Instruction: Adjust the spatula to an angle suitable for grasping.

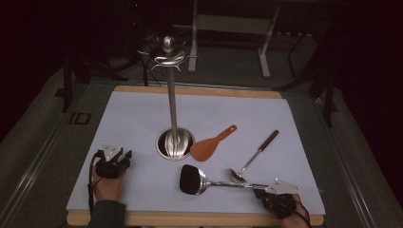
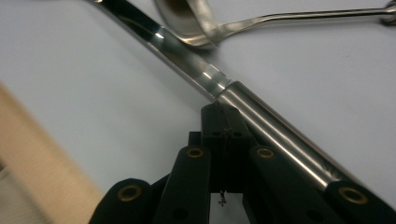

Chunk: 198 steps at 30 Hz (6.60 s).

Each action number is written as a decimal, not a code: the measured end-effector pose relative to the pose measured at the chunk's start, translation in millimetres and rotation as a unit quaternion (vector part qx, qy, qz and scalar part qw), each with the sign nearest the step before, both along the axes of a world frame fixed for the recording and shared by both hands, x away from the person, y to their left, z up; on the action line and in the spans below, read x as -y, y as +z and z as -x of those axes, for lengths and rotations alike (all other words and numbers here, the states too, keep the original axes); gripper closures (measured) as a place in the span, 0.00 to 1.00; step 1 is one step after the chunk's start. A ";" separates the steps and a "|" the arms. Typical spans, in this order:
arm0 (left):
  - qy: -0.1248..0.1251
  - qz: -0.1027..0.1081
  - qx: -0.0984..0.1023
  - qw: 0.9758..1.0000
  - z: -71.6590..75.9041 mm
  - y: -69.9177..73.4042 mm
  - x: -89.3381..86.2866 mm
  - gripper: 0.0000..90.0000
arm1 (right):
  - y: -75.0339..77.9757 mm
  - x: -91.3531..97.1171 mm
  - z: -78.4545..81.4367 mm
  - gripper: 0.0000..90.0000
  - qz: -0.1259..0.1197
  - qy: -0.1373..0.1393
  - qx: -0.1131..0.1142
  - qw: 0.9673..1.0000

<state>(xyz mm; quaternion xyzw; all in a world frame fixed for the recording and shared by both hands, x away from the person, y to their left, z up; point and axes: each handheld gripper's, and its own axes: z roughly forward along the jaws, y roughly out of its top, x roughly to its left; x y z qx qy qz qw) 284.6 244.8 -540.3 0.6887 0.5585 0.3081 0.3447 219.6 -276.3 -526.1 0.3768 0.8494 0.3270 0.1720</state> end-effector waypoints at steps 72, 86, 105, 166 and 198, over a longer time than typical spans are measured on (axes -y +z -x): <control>0.002 0.001 0.003 1.000 0.8 0.3 -0.6 0.70 | -7.9 -144.8 -65.5 1.00 -0.034 0.071 0.000 0.997; 0.004 -0.001 0.004 1.000 0.8 0.2 -0.1 0.70 | -1.3 -84.8 -45.1 1.00 0.013 0.073 0.003 0.997; 0.005 -0.003 0.003 1.000 0.6 0.1 0.2 0.69 | 17.4 -10.0 -84.7 0.32 -0.043 -0.160 0.015 0.986; 0.009 -0.003 0.005 1.000 1.1 0.1 0.2 0.68 | 9.8 8.5 -122.0 0.56 0.033 -0.134 -0.061 0.989; 0.009 -0.004 0.005 1.000 1.0 0.1 0.4 0.68 | 18.7 28.5 -123.0 0.64 0.088 -0.011 -0.101 0.991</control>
